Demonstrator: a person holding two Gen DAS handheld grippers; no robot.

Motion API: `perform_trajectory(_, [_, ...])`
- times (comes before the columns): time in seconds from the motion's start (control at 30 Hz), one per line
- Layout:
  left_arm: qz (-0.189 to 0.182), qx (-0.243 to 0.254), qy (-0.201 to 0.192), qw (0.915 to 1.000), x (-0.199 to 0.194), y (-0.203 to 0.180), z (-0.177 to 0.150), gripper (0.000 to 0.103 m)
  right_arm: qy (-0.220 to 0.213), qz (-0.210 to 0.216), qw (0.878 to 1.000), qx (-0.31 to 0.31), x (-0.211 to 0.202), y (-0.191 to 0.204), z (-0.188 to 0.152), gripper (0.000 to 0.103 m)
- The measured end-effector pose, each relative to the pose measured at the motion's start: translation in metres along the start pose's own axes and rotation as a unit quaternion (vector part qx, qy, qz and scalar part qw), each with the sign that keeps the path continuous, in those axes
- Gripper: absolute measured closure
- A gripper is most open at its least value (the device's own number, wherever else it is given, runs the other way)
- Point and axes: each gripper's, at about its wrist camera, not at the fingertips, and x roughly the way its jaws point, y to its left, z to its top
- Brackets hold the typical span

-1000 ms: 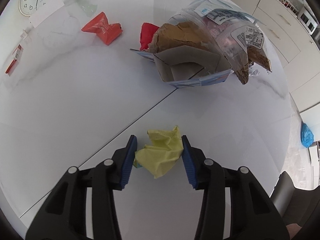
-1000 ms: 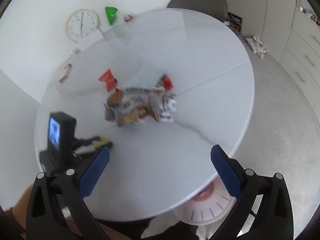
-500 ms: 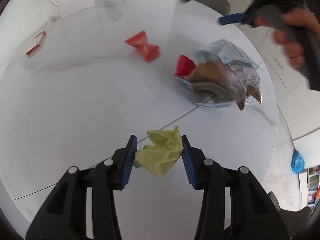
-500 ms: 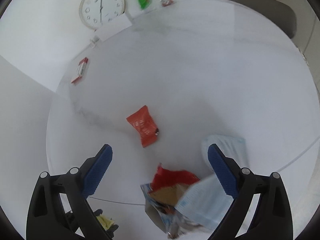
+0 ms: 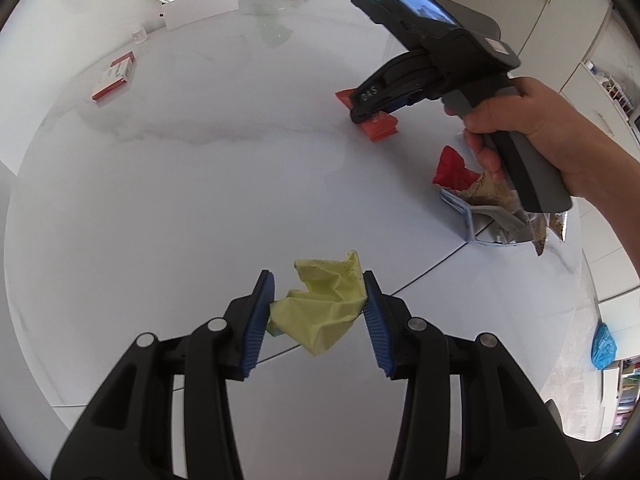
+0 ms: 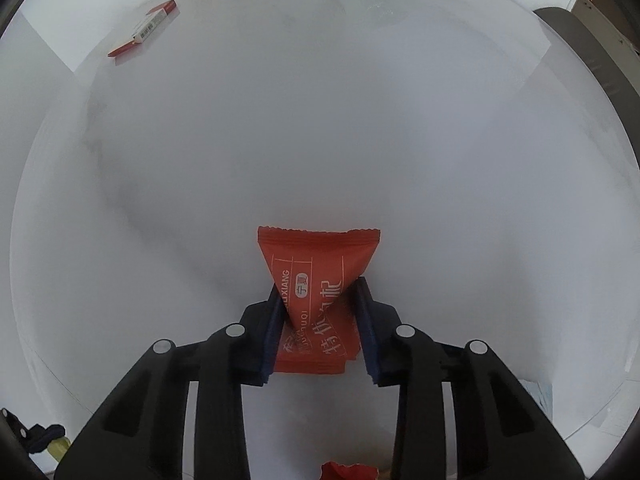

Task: Collect trash
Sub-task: 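Grasp the red snack packet with the right tool while the left tool holds the yellow paper, then carry both items over the white bin and open both tools to drop them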

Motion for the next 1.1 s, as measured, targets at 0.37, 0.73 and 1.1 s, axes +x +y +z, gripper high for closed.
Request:
perform_trajectory(0.37, [-0.036, 0.044, -0.023, 0.9981, -0.037, -0.045, -0.005, 0.059, -0.135, 0.049, 0.988, 0.050, -0.179, -0.041, -0.133, 0.072])
perform_trajectory(0.73, [-0.120, 0.157, -0.002, 0.9802, -0.063, -0.154, -0.033, 0.059, -0.037, 0.027, 0.966, 0.253, -0.167, -0.108, -0.412, 0.070])
perform_trajectory(1.1, [-0.145, 0.306, 0.018, 0.9410, -0.067, -0.297, -0.089, 0.059, 0.083, 0.035, 0.947, 0.310, -0.029, -0.170, -0.516, 0.024])
